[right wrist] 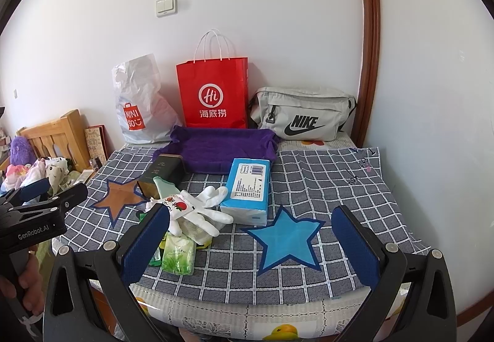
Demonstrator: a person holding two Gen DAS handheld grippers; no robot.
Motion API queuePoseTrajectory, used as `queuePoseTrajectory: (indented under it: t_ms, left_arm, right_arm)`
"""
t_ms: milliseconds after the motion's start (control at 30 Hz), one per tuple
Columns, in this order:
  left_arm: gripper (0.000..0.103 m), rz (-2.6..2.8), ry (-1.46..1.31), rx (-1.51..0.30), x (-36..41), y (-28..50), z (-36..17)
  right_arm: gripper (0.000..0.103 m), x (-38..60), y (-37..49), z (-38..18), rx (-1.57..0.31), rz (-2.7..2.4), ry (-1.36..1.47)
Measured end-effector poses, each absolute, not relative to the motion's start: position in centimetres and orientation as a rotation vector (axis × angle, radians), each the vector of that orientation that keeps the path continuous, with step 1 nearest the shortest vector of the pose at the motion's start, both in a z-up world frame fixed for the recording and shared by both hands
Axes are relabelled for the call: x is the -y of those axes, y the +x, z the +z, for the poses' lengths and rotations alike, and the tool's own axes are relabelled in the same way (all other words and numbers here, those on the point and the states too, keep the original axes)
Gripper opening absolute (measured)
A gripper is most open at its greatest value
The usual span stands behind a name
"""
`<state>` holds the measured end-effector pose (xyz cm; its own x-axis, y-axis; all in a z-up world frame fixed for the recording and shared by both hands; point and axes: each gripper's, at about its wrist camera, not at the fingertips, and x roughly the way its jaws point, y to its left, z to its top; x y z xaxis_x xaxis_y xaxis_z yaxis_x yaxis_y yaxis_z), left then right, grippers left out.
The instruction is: Organize soft objects
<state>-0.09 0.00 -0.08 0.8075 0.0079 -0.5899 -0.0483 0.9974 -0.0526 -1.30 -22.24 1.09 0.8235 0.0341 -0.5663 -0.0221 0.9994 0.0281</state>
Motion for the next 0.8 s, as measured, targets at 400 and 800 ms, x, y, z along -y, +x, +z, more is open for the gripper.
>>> queuePoseTrajectory:
  t_ms: [400, 800]
  left_arm:
    - [0.103, 0.031, -0.066, -0.631, -0.06, -0.21, 0.0]
    - [0.103, 0.031, -0.062, -0.631, -0.01, -0.21, -0.01]
  right_arm:
    - [0.103, 22.02, -1.38, 1.3, -0.6, 0.033, 0.021]
    - [0.103, 22.15, -1.41, 1.29, -0.599, 0.033, 0.021]
